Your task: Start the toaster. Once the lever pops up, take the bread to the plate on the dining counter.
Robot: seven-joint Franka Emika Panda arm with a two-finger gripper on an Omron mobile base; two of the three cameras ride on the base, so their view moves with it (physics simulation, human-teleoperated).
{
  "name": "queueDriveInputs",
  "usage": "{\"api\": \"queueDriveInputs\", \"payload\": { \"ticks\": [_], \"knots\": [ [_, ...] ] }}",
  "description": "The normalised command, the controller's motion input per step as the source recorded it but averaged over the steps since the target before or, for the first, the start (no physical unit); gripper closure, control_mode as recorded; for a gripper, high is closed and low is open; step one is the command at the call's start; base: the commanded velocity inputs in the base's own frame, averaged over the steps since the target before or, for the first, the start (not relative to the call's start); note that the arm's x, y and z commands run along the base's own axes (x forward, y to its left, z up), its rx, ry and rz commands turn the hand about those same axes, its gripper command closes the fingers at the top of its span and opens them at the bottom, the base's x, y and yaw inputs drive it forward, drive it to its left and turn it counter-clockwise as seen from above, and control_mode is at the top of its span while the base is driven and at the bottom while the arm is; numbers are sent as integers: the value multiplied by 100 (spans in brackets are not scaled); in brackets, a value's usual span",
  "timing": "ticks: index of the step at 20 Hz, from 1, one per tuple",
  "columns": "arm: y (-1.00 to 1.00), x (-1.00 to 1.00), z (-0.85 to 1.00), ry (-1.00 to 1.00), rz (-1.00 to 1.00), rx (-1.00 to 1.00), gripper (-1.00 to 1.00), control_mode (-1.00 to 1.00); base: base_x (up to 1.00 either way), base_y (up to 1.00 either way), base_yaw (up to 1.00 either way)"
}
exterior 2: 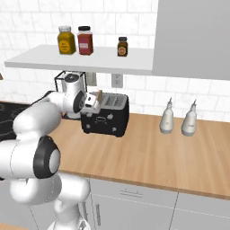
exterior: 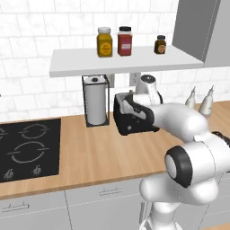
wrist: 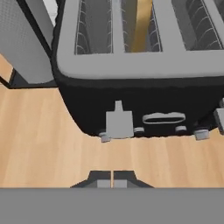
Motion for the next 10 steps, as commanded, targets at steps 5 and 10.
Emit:
{"api": "queueDriveInputs", "payload": {
  "ticks": [5, 10],
  "knots": [
    [3, 45, -31, 0, -7, 0, 100, -100, 0, 0, 0],
    [0, 40, -15, 0, -5, 2, 100, -100, 0, 0, 0]
  ]
}}
